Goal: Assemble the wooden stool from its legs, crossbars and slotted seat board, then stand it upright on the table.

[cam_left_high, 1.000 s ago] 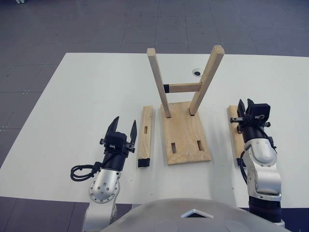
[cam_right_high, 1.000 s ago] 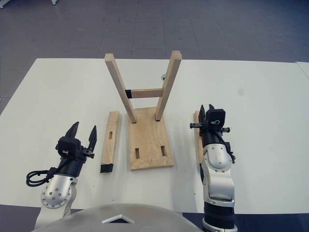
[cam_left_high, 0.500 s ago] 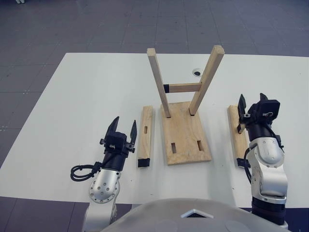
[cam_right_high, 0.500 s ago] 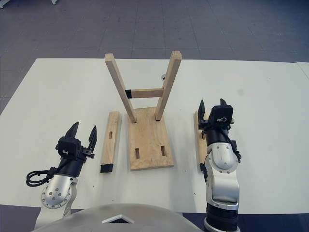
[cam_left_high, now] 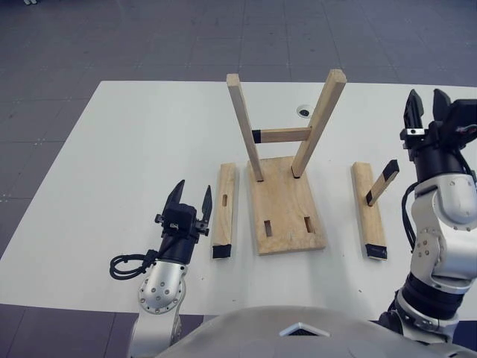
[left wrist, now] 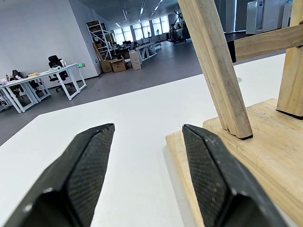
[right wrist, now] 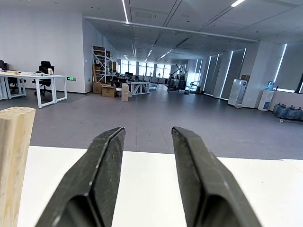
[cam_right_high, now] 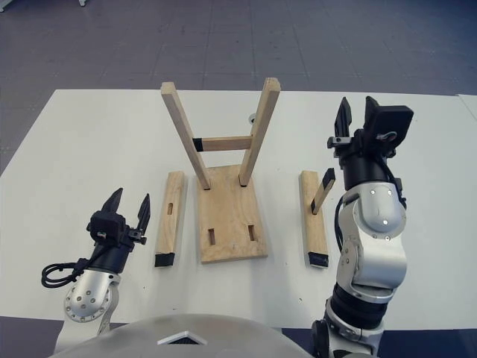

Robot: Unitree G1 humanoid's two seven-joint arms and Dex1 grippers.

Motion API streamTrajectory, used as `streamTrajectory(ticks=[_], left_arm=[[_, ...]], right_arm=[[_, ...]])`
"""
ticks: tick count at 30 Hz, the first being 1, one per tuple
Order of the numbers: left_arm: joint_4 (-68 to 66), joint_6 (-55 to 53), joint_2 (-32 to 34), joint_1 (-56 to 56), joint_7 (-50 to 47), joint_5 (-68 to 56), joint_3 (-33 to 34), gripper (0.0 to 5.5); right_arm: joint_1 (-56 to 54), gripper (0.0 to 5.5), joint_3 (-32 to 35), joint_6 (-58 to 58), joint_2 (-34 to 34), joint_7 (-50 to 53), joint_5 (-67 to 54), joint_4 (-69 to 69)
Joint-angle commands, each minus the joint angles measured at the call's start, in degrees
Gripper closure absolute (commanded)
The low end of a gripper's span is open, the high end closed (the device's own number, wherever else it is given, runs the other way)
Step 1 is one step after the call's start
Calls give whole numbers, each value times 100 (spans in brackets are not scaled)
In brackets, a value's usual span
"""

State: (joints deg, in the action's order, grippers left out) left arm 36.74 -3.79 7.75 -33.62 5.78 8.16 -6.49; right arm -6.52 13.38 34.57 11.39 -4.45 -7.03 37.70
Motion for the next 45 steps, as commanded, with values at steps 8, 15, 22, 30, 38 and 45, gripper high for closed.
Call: streamTrajectory(ticks=[8, 15, 22, 30, 38, 45], left_arm=[[43, -27, 29, -13, 2, 28, -8, 285], [79, -48, 16, -23, -3, 49, -58, 285], [46, -53, 26, 7, 1, 16, -20, 285], [-55, -16, 4, 83, -12, 11, -40, 285], [45, -14, -1, 13, -15, 41, -58, 285], [301, -118, 25, -172, -21, 55, 36, 285]], right_arm=[[-1357, 443, -55, 489, 123, 221, -224, 939], [-318, 443, -358, 806, -174, 213, -207, -597], [642, 443, -342, -73, -460, 124, -250, -1738], [-175, 443, 267, -581, -334, 215, -1147, 544], [599, 356, 1336, 441, 756, 592, -2884, 2221], [5104, 230, 526, -1578, 1208, 466, -2699, 2230]])
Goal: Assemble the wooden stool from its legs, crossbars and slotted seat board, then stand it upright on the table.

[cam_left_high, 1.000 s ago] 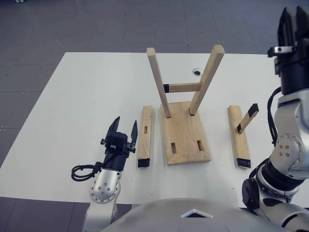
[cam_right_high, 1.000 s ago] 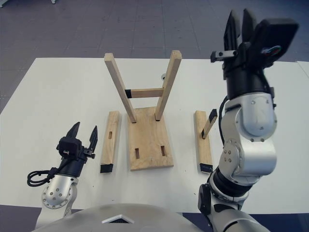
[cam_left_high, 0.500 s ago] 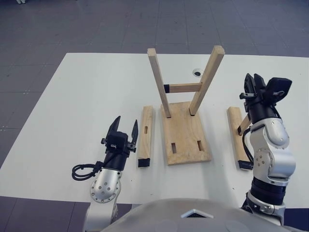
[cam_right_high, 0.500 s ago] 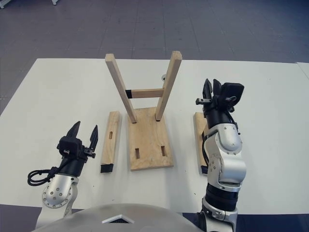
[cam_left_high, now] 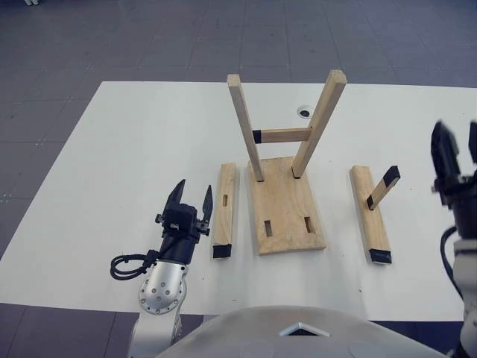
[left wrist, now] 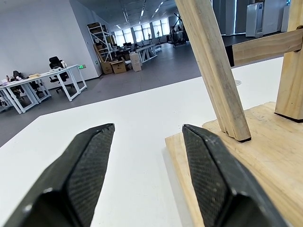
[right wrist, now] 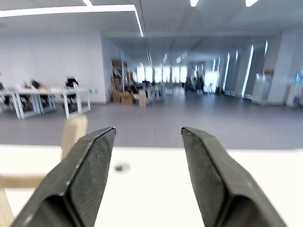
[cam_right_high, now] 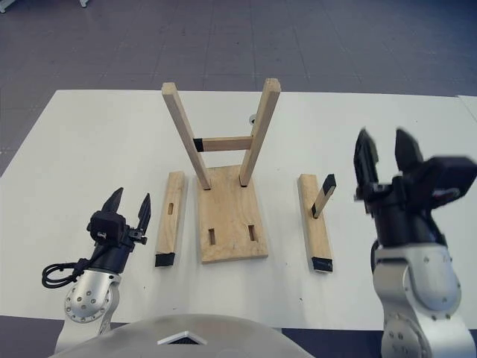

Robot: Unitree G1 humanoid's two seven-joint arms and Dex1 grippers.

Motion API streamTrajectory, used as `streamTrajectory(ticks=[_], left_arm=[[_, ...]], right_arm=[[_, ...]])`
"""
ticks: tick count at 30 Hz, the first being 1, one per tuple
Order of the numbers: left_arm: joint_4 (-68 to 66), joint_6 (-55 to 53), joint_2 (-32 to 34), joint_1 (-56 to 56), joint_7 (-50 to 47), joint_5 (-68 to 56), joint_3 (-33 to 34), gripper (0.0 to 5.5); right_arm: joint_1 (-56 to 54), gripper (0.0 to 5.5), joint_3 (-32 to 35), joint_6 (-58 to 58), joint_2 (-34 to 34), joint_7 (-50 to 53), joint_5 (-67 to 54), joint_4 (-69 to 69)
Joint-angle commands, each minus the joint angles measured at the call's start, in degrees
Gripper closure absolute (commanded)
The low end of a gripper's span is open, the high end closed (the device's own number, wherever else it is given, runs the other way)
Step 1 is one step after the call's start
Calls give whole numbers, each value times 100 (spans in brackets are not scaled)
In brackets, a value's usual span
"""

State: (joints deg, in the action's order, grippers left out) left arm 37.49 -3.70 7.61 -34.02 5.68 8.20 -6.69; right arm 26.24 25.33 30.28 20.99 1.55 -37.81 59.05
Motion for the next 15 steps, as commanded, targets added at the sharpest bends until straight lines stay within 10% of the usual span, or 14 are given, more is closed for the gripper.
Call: streamTrajectory(ticks=[1, 7, 15], left_arm=[[245, -131, 32, -159, -22, 62, 58, 285], [290, -169, -4, -153, -26, 76, 13, 285], [363, -248, 51, -111, 42, 21, 57, 285]], right_arm=[[2180, 210, -884, -1436, 247, -130, 592, 95], [2737, 95, -2316, -915, 87, 197, 1850, -141], [1979, 95, -2869, -150, -333, 424, 2594, -1095]])
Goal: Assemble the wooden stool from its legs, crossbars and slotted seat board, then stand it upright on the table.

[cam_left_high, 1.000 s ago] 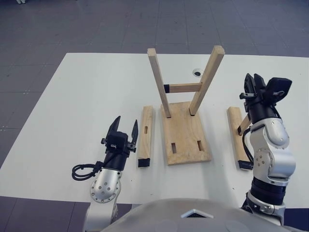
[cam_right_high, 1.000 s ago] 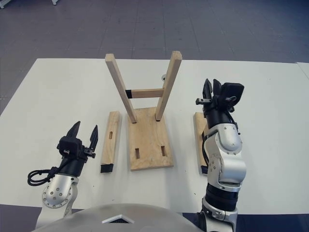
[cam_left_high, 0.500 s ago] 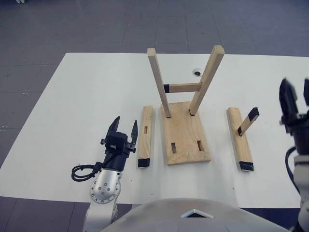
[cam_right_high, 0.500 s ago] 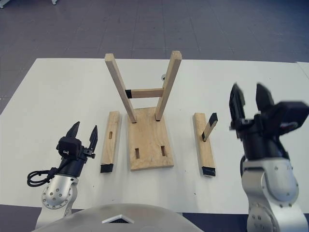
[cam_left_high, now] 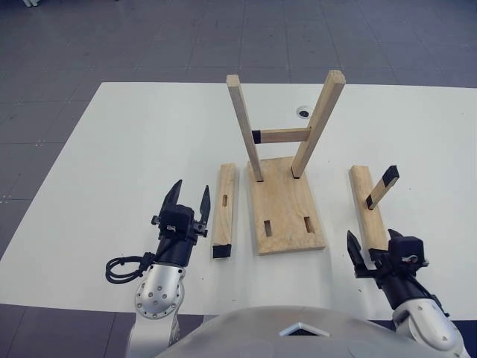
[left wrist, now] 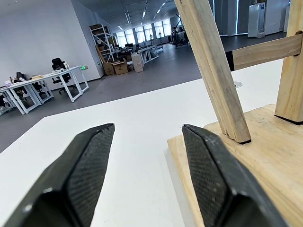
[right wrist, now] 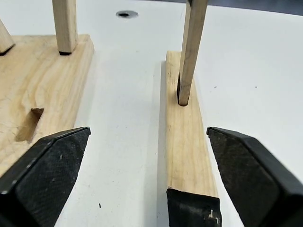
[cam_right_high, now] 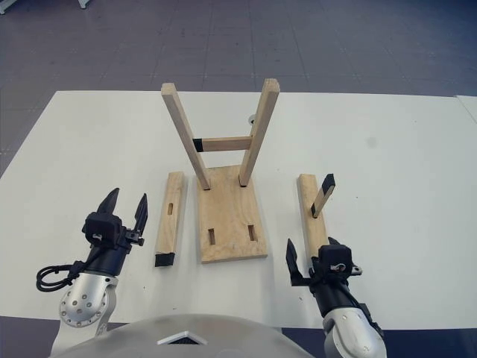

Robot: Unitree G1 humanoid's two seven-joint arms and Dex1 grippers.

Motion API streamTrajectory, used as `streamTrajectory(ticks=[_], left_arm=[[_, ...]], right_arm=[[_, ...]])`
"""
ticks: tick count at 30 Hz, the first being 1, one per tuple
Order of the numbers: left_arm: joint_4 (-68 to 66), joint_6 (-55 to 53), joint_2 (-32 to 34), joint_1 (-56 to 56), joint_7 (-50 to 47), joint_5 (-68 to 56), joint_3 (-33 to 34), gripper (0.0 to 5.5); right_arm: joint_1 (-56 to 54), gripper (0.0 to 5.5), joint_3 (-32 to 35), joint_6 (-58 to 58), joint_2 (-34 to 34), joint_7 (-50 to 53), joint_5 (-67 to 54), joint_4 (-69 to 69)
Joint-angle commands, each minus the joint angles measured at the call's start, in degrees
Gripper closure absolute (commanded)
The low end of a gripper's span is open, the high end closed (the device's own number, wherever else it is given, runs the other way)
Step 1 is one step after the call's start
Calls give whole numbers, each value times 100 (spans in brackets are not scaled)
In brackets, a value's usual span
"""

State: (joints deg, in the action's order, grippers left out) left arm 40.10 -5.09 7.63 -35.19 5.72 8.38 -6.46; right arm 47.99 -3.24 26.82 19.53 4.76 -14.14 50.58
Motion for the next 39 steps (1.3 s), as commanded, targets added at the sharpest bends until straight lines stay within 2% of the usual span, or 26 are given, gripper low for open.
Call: streamTrajectory(ticks=[1, 13, 21, 33, 39], left_arm=[[109, -116, 54, 2, 42, -7, 44, 285], [181, -201, 124, 16, 96, -97, 145, 285], [224, -219, 108, -58, 85, -128, 180, 285], [268, -176, 42, -210, 21, -104, 117, 285], [292, -189, 61, -214, 34, -127, 139, 285]], right_arm=[[-262, 95, -20, 224, -233, 105, 293, -321], [-1173, 95, -211, 640, -714, 33, 825, -1202], [-1631, 95, -20, 652, -803, -89, 1013, -1849], [-1804, 95, 757, 980, -591, -370, 1105, -919], [-1648, 95, 804, 1089, -604, -520, 1121, -1087]])
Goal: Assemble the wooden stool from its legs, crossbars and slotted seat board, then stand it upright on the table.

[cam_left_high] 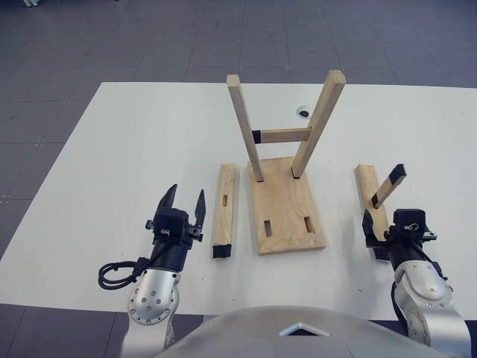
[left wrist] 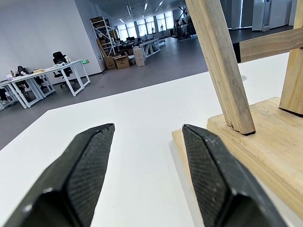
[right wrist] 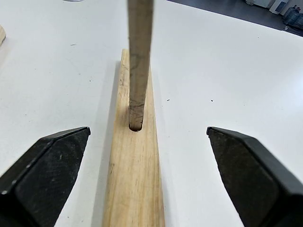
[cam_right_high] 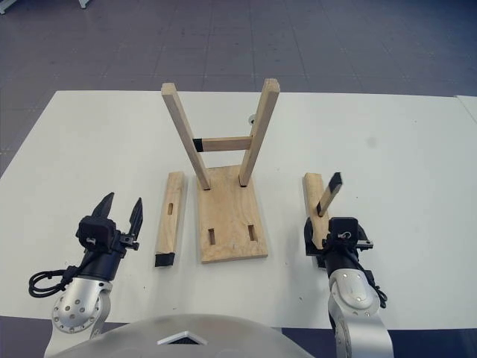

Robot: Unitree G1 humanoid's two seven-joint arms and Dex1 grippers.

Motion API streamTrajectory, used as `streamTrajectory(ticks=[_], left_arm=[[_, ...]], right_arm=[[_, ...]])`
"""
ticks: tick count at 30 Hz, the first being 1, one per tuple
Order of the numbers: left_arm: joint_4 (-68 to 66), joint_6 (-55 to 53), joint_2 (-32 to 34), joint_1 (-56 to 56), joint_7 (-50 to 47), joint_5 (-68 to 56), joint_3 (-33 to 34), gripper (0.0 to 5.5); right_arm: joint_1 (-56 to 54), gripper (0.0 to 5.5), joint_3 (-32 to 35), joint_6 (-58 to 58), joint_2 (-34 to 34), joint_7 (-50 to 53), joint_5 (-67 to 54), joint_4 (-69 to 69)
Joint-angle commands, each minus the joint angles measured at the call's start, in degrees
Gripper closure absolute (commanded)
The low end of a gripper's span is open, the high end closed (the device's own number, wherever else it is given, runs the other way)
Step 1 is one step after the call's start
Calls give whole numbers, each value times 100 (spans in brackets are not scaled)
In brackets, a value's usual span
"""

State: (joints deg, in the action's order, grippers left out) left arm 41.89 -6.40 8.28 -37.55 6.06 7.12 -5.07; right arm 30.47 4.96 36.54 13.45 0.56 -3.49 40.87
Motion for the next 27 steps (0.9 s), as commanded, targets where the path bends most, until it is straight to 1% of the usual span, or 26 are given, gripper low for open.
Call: streamTrajectory(ticks=[1, 5, 11, 23, 25, 27], left_arm=[[118, -61, -2, 23, 2, -3, 6, 285], [136, -91, 15, 47, 22, -26, 50, 285], [198, -119, 19, 27, 27, -49, 108, 285], [223, -108, -9, -92, 13, -54, 92, 285], [231, -116, -14, -106, 12, -59, 85, 285], [231, -126, -15, -108, 17, -74, 88, 285]], right_arm=[[126, 95, -18, 125, 14, -136, 57, -187], [191, 95, -40, 352, 73, -301, 23, -332], [105, 95, -9, 1024, -66, -388, -154, -312], [75, 317, 3, 1136, 15, -589, -159, -268], [63, 341, 26, 1136, 8, -638, -185, -276], [58, 342, 75, 1120, -17, -668, -215, -271]])
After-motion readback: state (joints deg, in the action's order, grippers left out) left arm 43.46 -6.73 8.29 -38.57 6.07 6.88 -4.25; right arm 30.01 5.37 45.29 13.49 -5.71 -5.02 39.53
